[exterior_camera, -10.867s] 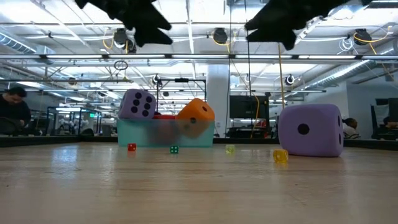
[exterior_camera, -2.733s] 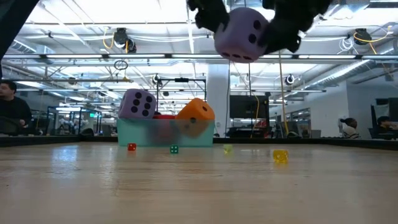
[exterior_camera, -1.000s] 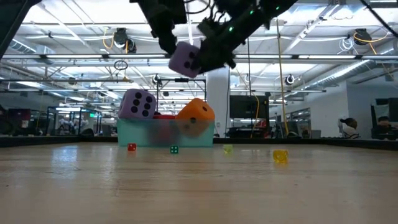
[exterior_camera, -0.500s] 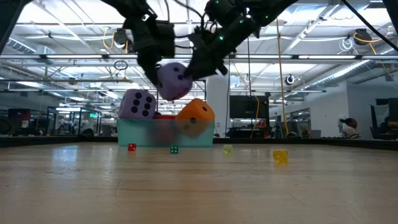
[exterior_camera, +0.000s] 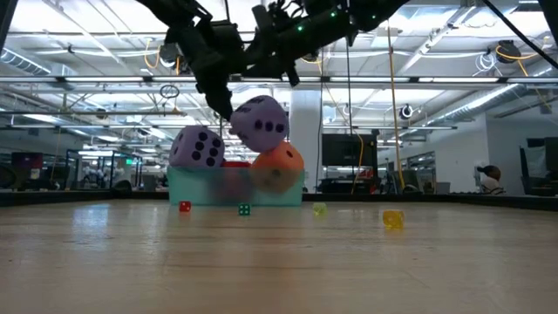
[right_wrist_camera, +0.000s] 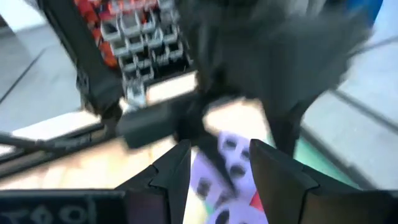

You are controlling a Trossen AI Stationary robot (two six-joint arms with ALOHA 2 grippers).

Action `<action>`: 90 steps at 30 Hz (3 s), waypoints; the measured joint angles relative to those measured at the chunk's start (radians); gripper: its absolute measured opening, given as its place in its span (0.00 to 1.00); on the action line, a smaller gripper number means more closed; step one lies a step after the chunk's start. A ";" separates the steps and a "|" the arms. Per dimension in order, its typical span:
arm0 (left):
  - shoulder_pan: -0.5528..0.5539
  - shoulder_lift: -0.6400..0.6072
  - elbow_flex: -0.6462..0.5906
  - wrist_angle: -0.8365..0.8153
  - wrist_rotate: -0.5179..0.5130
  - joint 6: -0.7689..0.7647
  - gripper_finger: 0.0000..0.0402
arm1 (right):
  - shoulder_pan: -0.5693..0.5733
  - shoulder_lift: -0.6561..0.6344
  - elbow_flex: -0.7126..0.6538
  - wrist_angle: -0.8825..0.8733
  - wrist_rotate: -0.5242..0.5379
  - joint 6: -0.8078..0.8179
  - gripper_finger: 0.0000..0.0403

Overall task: Pick & Place Dice
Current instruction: Put the large purple dice into the green bin

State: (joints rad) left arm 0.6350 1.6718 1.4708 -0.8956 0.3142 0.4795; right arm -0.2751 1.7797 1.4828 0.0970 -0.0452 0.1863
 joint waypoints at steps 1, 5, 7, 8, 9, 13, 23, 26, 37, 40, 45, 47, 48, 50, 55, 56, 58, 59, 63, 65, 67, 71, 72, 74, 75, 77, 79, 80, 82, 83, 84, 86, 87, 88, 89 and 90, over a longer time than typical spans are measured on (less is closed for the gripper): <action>-0.002 0.002 0.000 -0.008 -0.005 -0.001 0.66 | 0.004 0.003 -0.002 -0.013 0.000 0.005 0.38; -0.003 0.000 -0.001 -0.014 -0.020 -0.021 0.66 | 0.014 0.002 -0.003 -0.010 0.005 0.011 0.38; -0.003 -0.002 -0.001 -0.029 -0.022 -0.023 0.66 | 0.014 0.001 -0.002 -0.006 0.010 0.014 0.38; -0.004 -0.002 -0.001 -0.031 -0.024 -0.022 0.66 | 0.013 0.001 -0.003 -0.011 0.012 0.014 0.38; -0.005 -0.002 -0.001 -0.033 -0.025 -0.023 0.66 | 0.013 0.001 -0.003 -0.019 0.013 0.015 0.38; -0.009 -0.003 -0.001 -0.046 -0.028 -0.030 0.66 | 0.013 -0.004 -0.004 -0.017 0.013 0.015 0.38; -0.065 -0.129 -0.001 -0.082 -0.055 -0.095 0.66 | 0.061 -0.092 -0.004 -0.105 0.014 0.002 0.38; -0.090 -0.191 -0.001 -0.093 -0.073 -0.148 0.66 | 0.071 -0.128 -0.005 -0.139 0.016 -0.013 0.38; -0.290 -0.384 0.000 -0.370 -0.114 -0.431 0.66 | 0.136 -0.240 -0.005 -0.208 0.014 0.044 0.38; -0.374 -0.415 0.000 -0.470 -0.169 -0.542 0.66 | 0.171 -0.264 -0.005 -0.250 0.013 0.059 0.38; -0.495 -0.439 0.001 -0.597 -0.161 -0.725 0.66 | 0.218 -0.296 -0.005 -0.293 0.015 0.064 0.38; -0.541 -0.440 0.001 -0.644 -0.142 -0.795 0.66 | 0.233 -0.303 -0.005 -0.316 0.015 0.064 0.38; -0.565 -0.437 0.001 -0.666 -0.133 -0.831 0.66 | 0.239 -0.304 -0.005 -0.319 0.015 0.064 0.38; -0.610 -0.436 0.000 -0.675 -0.131 -0.899 0.66 | 0.250 -0.304 -0.005 -0.313 0.015 0.064 0.38; -0.710 -0.438 -0.017 -0.675 -0.114 -1.017 0.66 | 0.274 -0.304 -0.005 -0.322 0.017 0.064 0.38; -0.731 -0.438 -0.032 -0.674 -0.113 -1.028 0.66 | 0.279 -0.304 -0.005 -0.327 0.017 0.064 0.38; -0.771 -0.438 -0.082 -0.674 -0.101 -1.059 0.66 | 0.289 -0.304 -0.005 -0.342 0.017 0.064 0.38; -0.787 -0.438 -0.117 -0.674 -0.086 -1.076 0.66 | 0.294 -0.304 -0.005 -0.353 0.017 0.063 0.38; -0.855 -0.438 -0.286 -0.675 -0.042 -1.169 0.66 | 0.313 -0.304 -0.006 -0.391 0.017 0.061 0.38; -0.886 -0.438 -0.368 -0.677 -0.017 -1.231 0.66 | 0.323 -0.304 -0.006 -0.401 0.017 0.061 0.38; -0.917 -0.438 -0.429 -0.678 -0.001 -1.308 0.66 | 0.337 -0.304 -0.006 -0.414 0.017 0.060 0.38; -0.977 -0.477 -0.491 -0.677 0.004 -1.468 0.66 | 0.361 -0.304 -0.014 -0.426 0.017 0.060 0.38; -0.990 -0.485 -0.504 -0.677 0.002 -1.504 0.66 | 0.366 -0.304 -0.020 -0.423 0.017 0.060 0.38; -1.015 -0.500 -0.528 -0.673 0.002 -1.568 0.66 | 0.373 -0.304 -0.032 -0.420 0.017 0.060 0.38; -1.027 -0.508 -0.540 -0.674 0.002 -1.597 0.66 | 0.376 -0.304 -0.038 -0.418 0.017 0.064 0.38; -1.054 -0.516 -0.564 -0.677 0.001 -1.644 0.66 | 0.381 -0.304 -0.048 -0.416 0.017 0.076 0.38; -1.077 -0.516 -0.587 -0.674 0.006 -1.682 0.66 | 0.382 -0.304 -0.062 -0.408 0.017 0.090 0.38; -1.089 -0.516 -0.602 -0.674 0.010 -1.699 0.66 | 0.382 -0.304 -0.068 -0.407 0.017 0.096 0.38; -1.115 -0.512 -0.633 -0.675 0.020 -1.728 0.66 | 0.385 -0.304 -0.079 -0.400 0.017 0.114 0.38; -1.127 -0.509 -0.650 -0.674 0.027 -1.737 0.66 | 0.388 -0.304 -0.084 -0.392 0.017 0.117 0.38; -1.139 -0.505 -0.667 -0.675 0.036 -1.745 0.66 | 0.389 -0.304 -0.086 -0.388 0.017 0.119 0.38; -1.161 -0.497 -0.702 -0.675 0.064 -1.748 0.66 | 0.396 -0.304 -0.086 -0.374 0.018 0.120 0.38; -1.172 -0.489 -0.708 -0.679 0.069 -1.745 0.66 | 0.400 -0.304 -0.086 -0.367 0.018 0.120 0.38; -1.183 -0.479 -0.700 -0.681 0.068 -1.747 0.66 | 0.404 -0.304 -0.086 -0.356 0.018 0.120 0.38; -1.191 -0.476 -0.699 -0.668 0.069 -1.746 0.66 | 0.407 -0.304 -0.086 -0.344 0.018 0.120 0.38; -1.198 -0.471 -0.699 -0.670 0.068 -1.747 0.66 | 0.409 -0.304 -0.086 -0.337 0.017 0.120 0.38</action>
State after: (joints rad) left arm -0.5634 1.2012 0.7717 -1.5652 0.3817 -1.2673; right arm 0.1339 1.4759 1.3968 -0.2403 -0.0280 0.3061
